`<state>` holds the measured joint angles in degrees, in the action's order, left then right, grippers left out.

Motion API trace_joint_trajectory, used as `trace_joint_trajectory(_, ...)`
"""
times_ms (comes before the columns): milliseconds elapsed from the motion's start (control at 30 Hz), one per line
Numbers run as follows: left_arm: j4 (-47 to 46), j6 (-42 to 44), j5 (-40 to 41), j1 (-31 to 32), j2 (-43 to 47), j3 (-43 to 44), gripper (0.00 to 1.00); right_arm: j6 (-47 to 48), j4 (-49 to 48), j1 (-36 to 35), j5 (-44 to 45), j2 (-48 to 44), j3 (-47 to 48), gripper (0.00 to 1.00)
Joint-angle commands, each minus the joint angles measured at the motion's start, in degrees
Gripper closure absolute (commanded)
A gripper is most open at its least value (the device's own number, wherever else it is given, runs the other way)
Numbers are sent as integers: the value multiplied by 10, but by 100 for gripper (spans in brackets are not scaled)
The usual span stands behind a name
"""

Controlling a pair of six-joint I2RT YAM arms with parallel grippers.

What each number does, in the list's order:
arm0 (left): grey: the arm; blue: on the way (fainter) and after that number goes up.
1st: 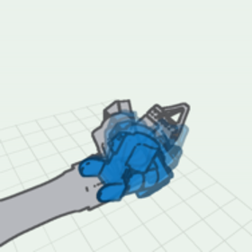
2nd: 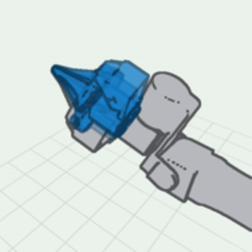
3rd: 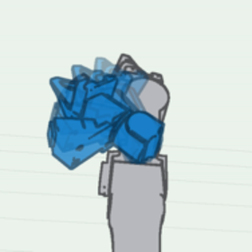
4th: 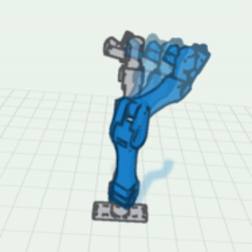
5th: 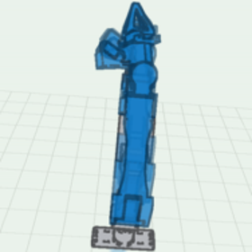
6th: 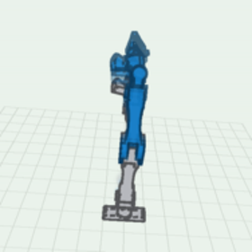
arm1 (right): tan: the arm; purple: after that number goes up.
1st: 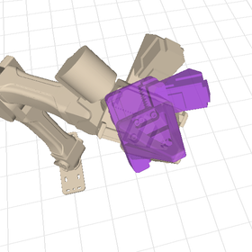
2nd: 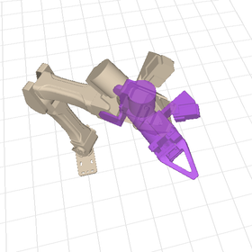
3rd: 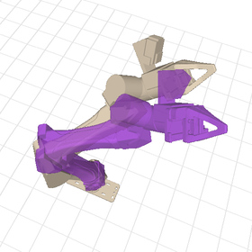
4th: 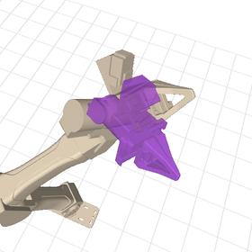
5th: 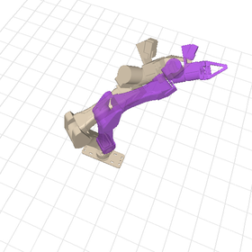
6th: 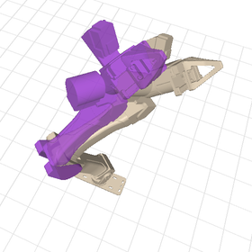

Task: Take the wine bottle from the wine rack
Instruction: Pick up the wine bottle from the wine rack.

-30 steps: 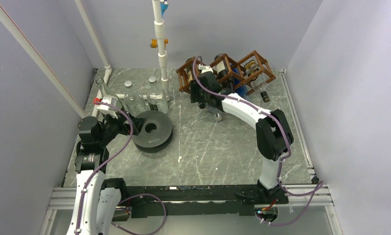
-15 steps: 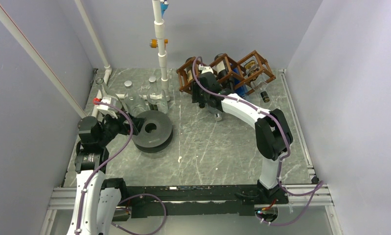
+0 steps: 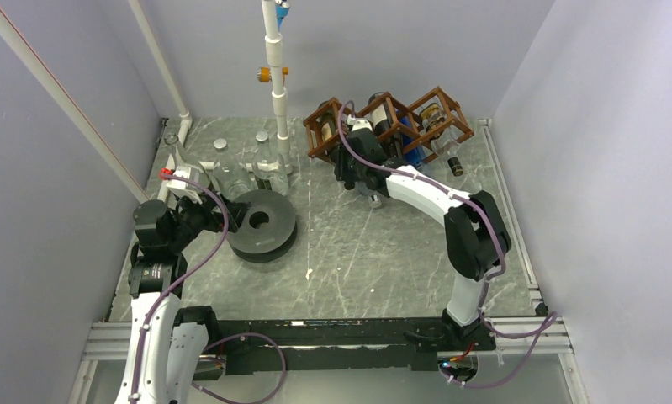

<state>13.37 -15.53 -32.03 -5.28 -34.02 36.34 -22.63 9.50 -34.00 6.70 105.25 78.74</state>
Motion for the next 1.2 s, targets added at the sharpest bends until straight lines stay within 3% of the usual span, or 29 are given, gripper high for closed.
trace_joint_trajectory(0, -14, 7, -6, -3, -1, 3, 1, -10, -18, -3, -42, -58, -13, 93)
trace_joint_trajectory(433, -22, 7, -14, -4, -3, 1, 1, -27, -31, 12, -139, -159, -99, 100)
trace_joint_trajectory(1167, -107, -21, -105, -3, -13, -26, 1, 18, 33, 21, -209, -316, -175, 100)
